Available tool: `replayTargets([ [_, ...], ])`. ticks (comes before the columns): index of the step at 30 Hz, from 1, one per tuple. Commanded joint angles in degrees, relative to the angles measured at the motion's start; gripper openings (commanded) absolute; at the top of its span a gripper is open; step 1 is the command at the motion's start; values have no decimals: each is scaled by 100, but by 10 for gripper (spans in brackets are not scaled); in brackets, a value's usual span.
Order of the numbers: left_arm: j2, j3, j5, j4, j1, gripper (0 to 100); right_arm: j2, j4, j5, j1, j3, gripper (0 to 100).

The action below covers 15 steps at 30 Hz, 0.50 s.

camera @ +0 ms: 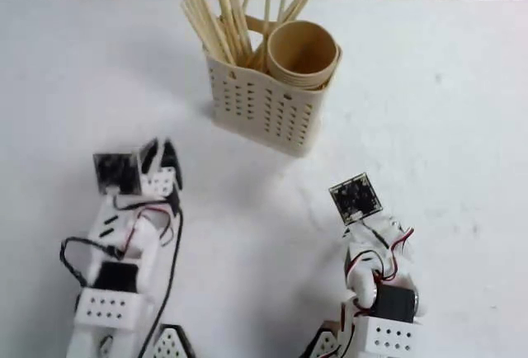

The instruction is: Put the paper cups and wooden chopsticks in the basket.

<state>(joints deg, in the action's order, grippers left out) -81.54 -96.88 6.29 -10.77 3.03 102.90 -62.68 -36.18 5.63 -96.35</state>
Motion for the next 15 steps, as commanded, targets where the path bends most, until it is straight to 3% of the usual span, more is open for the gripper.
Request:
replayTargets([
  [1, -532, -53, 79, -615, 435, 81, 57, 48, -35, 22, -53, 70],
  [11, -699, -53, 53, -3974, 1007, 82, 57, 48, -35, 22, -53, 70],
  [15, -708, -26, 88, -4229, 1024, 81, 57, 48, -35, 22, -53, 70],
])
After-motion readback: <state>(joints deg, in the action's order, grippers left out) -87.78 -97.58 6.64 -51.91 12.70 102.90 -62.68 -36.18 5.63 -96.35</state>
